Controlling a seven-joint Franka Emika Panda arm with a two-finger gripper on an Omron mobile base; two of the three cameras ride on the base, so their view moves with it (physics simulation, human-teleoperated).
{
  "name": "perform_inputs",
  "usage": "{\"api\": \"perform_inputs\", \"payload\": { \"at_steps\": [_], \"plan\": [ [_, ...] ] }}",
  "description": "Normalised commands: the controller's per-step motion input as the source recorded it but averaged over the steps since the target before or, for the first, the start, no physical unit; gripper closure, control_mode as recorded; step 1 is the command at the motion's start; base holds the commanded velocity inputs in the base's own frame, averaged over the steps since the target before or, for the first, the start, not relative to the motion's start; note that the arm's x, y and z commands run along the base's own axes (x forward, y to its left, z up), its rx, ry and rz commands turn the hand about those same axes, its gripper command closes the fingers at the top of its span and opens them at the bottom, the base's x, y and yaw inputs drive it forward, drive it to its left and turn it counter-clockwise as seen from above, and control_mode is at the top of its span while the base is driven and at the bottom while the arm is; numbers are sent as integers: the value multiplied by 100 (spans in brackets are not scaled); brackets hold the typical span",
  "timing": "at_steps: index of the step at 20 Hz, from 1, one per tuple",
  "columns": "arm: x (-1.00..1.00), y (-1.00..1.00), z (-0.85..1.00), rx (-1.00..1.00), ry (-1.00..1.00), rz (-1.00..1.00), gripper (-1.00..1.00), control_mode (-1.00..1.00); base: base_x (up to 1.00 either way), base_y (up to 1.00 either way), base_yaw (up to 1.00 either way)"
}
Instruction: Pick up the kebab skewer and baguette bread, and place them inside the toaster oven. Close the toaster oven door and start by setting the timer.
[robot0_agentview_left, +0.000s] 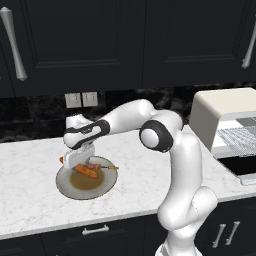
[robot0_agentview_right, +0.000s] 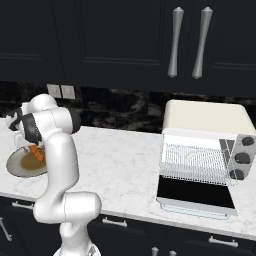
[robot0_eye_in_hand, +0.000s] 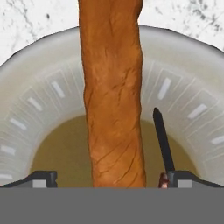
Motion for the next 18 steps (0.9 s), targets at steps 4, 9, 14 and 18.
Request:
{"api": "perform_inputs", "payload": {
  "at_steps": [4,9,14,18],
  "plan": [
    [-26,0,-6,0,0,0,-100,-100,0,0,0],
    [-30,0,0,0,0,0,-100,-100,0,0,0],
    [-1,0,-2,0,0,0,-100,-100,0,0,0],
    [-5,11,-3,0,0,0,-100,-100,0,0,0]
  ]
}}
